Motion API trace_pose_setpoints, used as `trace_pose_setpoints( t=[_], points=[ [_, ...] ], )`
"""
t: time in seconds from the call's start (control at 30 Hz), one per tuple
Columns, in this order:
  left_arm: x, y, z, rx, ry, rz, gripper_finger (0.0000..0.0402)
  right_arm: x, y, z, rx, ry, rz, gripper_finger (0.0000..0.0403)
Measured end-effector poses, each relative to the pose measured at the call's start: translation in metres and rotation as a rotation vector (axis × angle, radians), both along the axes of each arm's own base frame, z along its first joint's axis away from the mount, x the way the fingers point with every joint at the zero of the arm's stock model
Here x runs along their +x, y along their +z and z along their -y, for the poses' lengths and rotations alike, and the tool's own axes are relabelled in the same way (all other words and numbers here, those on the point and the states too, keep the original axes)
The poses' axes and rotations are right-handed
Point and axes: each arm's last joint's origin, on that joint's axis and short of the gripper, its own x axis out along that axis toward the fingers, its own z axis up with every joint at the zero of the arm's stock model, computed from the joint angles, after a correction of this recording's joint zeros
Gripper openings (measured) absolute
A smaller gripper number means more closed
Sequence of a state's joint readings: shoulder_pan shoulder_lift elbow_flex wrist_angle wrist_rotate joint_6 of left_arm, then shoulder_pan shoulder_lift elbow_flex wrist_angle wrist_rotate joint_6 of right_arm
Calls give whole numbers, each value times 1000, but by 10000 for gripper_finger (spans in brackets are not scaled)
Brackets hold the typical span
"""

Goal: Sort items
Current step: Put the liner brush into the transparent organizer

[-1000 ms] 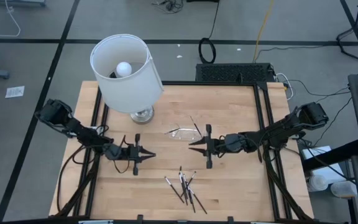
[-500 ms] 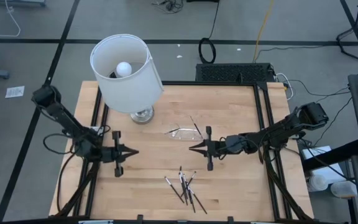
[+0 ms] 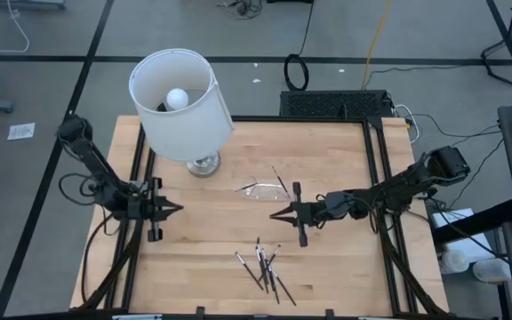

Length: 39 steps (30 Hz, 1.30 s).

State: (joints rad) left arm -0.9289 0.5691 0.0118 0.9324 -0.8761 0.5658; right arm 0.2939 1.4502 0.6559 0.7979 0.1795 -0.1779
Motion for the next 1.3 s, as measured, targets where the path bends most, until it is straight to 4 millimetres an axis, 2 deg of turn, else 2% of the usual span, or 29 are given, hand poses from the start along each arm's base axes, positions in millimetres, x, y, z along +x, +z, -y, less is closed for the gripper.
trace_pose_setpoints(
  t=[0.13,0.37,0.47,0.63,0.7,0.8,1.0,1.1,1.2,1.3],
  points=[
    [1,-5,1,0,19,-44,3,0,0,0,-21,2,-2,1],
    [4,-17,0,-61,76,-140,23,0,-4,1,-42,-28,-41,1],
    [5,-18,-2,-69,87,-147,24,-1,-4,0,-36,-69,-42,0],
    [7,-15,-5,-54,121,-121,25,-4,-4,-9,10,-42,-44,0],
    [7,-12,-6,-51,134,-102,25,-5,-2,-18,12,-38,-36,0],
    [8,-8,-8,-36,151,-78,26,-3,12,-38,-2,-80,-60,0],
    [8,-5,-10,-1,179,-59,26,7,49,-87,18,-270,-301,0],
    [9,-5,-11,5,188,-59,26,16,61,-112,100,-255,-434,0],
    [9,-5,-11,-5,189,-59,26,33,54,-131,115,-274,-537,0],
    [9,-5,-11,-35,182,-56,26,50,27,-142,102,-285,-585,0]
  ],
)
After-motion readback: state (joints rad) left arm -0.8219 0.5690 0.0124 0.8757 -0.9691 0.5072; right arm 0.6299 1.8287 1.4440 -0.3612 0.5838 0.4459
